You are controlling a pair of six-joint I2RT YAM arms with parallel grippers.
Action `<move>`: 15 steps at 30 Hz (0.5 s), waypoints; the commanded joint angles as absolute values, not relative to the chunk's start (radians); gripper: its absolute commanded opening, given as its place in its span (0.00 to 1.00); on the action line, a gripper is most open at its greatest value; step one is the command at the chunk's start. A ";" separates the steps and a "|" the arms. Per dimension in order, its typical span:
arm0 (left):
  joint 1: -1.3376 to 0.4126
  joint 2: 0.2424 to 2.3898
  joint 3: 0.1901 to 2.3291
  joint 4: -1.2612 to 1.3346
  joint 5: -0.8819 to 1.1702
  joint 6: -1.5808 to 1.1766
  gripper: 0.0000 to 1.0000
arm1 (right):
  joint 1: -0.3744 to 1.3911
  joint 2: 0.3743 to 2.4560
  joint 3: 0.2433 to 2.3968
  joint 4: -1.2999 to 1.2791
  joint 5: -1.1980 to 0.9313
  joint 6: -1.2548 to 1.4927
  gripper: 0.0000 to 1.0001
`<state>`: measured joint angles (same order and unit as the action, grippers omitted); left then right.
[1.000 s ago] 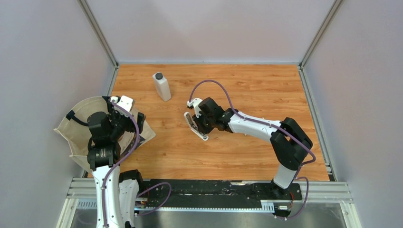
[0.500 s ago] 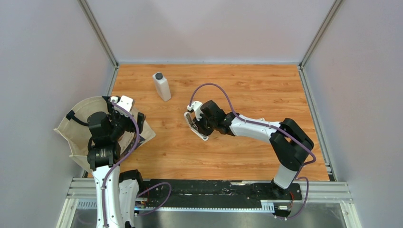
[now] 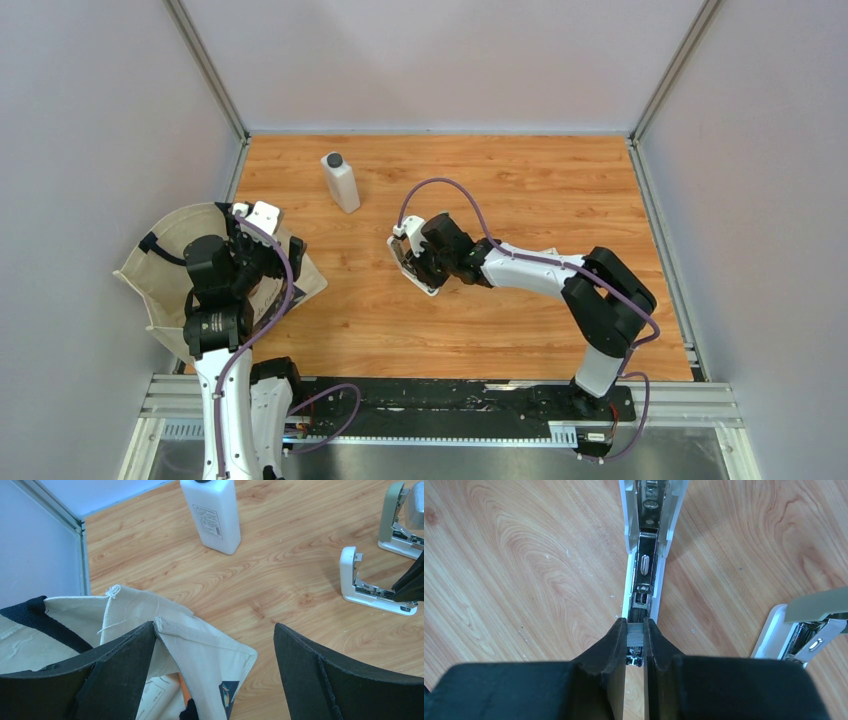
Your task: Load the staples into the stapler
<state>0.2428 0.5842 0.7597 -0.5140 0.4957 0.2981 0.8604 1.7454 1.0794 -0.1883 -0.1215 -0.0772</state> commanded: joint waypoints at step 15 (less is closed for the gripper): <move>0.253 0.595 0.736 -0.572 0.500 0.301 0.96 | 0.854 1.744 1.081 -0.144 -0.110 -0.101 0.15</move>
